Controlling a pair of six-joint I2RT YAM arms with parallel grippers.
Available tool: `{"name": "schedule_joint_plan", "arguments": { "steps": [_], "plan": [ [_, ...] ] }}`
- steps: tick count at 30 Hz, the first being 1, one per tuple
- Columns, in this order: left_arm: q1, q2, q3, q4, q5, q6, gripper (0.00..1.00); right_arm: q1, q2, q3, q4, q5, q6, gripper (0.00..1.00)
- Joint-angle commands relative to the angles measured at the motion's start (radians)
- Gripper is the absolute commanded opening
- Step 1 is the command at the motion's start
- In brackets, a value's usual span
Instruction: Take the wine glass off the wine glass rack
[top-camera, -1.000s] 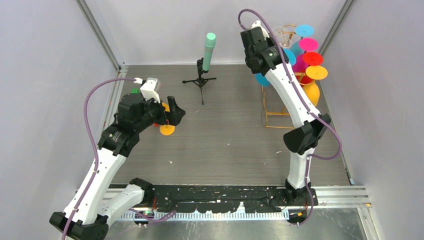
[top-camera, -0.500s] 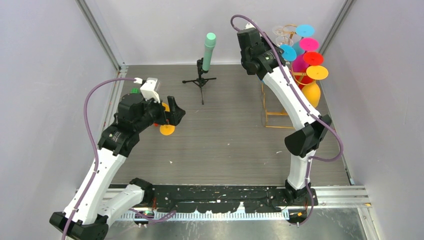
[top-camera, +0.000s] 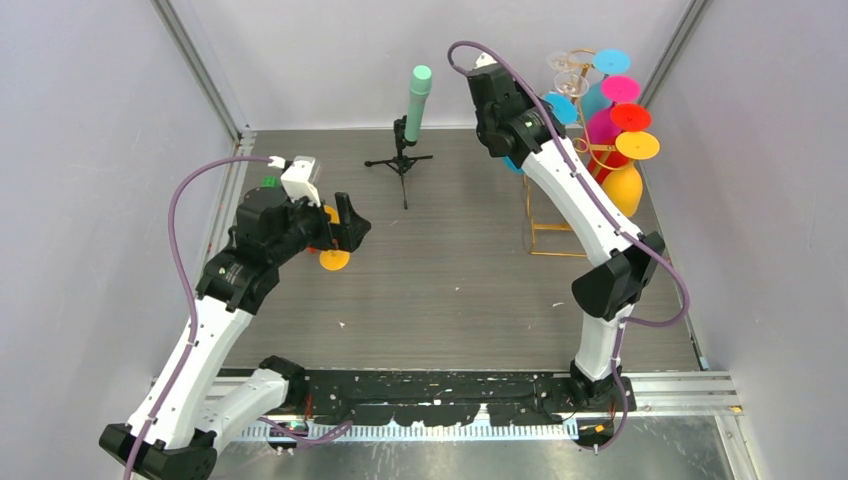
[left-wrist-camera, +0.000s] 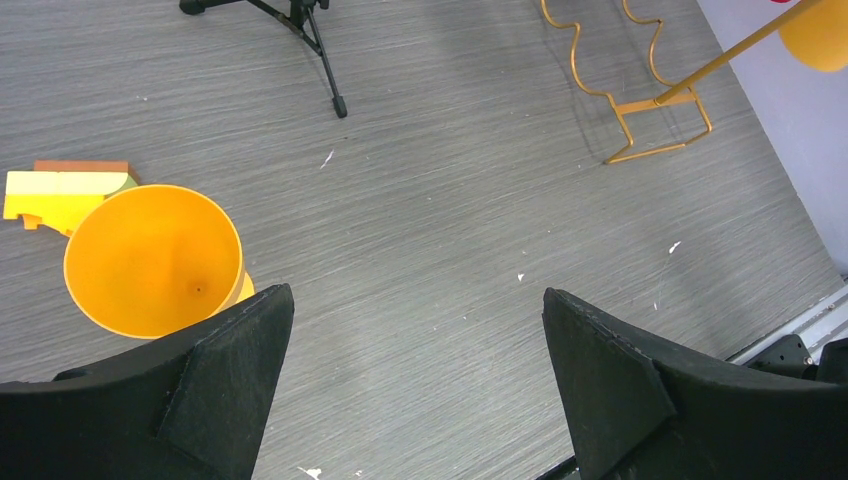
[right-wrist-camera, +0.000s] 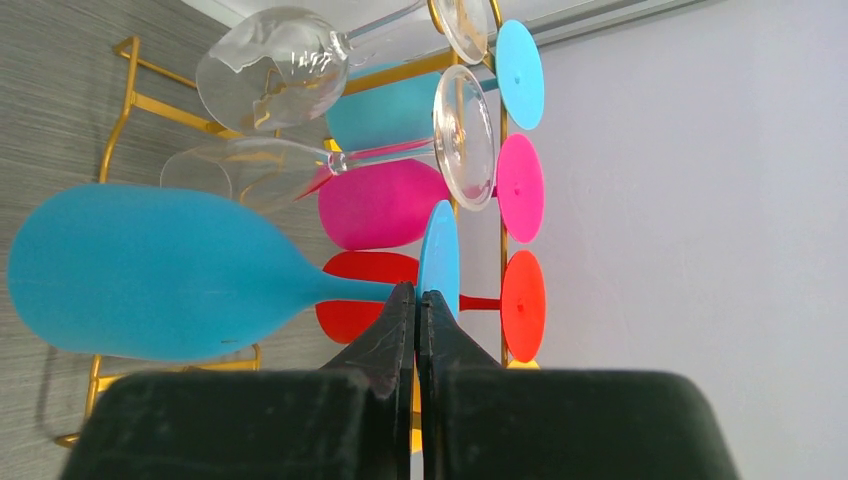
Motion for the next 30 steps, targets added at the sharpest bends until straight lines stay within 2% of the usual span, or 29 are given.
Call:
{"name": "schedule_joint_plan", "arguments": {
  "steps": [1,6,11,15,19,23,27,30],
  "plan": [
    [0.004,-0.024,-0.001,0.049,0.000,-0.009,0.98,0.018,-0.056,0.010,0.050,-0.019,-0.005,0.00],
    [0.004,-0.034,-0.001,0.054,0.031,-0.015,0.98,0.069,-0.117,-0.008,0.058,-0.021,0.020,0.00],
    [0.004,-0.057,-0.005,0.064,0.067,-0.012,0.98,0.161,-0.210,-0.101,0.088,-0.008,0.042,0.00],
    [0.004,-0.076,0.008,0.067,0.068,-0.017,0.98,0.237,-0.275,-0.153,0.046,0.000,0.112,0.00],
    [0.004,-0.062,0.067,0.023,0.116,-0.059,0.98,0.312,-0.351,-0.197,-0.048,-0.050,0.308,0.00],
    [0.004,-0.055,0.079,0.026,0.233,-0.121,0.98,0.366,-0.456,-0.284,-0.074,-0.236,0.515,0.00],
    [0.004,-0.089,0.042,0.083,0.267,-0.191,0.98,0.373,-0.603,-0.462,0.039,-0.418,0.734,0.01],
    [0.004,-0.098,0.029,0.126,0.331,-0.253,0.98,0.373,-0.745,-0.679,0.254,-0.536,0.885,0.00]
  ]
}}
